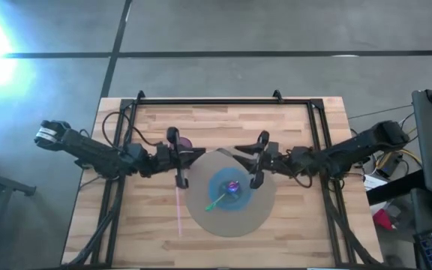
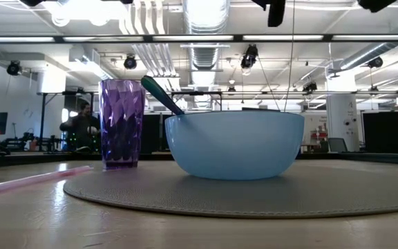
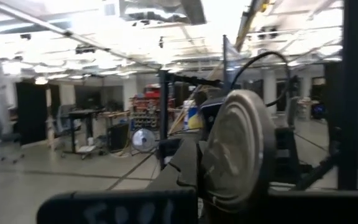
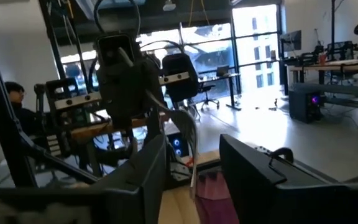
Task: Pick & Place Utensil
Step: Put the purple spoon into the bowl
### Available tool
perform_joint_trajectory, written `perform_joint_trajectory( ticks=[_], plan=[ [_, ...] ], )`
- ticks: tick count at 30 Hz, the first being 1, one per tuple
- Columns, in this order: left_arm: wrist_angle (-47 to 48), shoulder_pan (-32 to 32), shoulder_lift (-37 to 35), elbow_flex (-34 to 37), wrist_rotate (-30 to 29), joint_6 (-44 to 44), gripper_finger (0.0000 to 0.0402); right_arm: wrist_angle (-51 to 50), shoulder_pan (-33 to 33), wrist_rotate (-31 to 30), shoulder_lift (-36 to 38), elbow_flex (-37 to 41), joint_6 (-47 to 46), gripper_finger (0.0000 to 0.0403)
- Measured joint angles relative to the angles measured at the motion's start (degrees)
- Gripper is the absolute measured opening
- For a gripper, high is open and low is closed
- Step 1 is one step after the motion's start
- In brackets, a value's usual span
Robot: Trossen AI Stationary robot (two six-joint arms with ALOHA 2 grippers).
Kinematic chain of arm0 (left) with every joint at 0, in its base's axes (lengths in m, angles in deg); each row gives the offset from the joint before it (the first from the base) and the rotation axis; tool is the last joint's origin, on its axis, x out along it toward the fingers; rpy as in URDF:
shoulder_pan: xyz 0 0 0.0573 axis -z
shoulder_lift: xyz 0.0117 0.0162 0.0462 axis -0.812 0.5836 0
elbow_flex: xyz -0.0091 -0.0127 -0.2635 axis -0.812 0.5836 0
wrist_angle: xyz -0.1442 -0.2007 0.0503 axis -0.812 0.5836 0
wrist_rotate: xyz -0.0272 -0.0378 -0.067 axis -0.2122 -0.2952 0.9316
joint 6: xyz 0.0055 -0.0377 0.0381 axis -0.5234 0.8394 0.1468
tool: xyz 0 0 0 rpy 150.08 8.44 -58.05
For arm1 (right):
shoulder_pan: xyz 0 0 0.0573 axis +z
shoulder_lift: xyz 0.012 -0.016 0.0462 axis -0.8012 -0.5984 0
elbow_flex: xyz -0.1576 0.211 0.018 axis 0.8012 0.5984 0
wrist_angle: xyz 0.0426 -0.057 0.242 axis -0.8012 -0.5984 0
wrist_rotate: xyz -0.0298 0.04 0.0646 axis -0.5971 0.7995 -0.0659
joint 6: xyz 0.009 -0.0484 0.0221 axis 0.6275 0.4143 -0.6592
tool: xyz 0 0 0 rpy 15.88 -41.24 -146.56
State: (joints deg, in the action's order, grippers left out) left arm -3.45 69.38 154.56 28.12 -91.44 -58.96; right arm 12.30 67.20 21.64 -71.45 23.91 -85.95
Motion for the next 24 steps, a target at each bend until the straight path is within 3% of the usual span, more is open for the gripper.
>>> perform_joint_trajectory(
  ticks=[6, 14, 24],
  plan=[
    [0.00, 0.89, 0.00, -0.04, -5.30, 4.52, 0.0000, -13.85, -0.02, -0.05, 9.34, 0.00, 1.84, 0.0164],
    [-0.10, 5.26, 0.14, -0.62, -18.47, 9.03, 0.0000, -29.93, -0.02, -0.20, 20.92, 0.00, 1.84, 0.0158],
    [-0.16, 13.01, 5.63, -4.61, -33.89, 9.37, 0.0000, -38.94, 0.00, -0.18, 25.07, 0.00, -0.52, 0.0162]
  ],
)
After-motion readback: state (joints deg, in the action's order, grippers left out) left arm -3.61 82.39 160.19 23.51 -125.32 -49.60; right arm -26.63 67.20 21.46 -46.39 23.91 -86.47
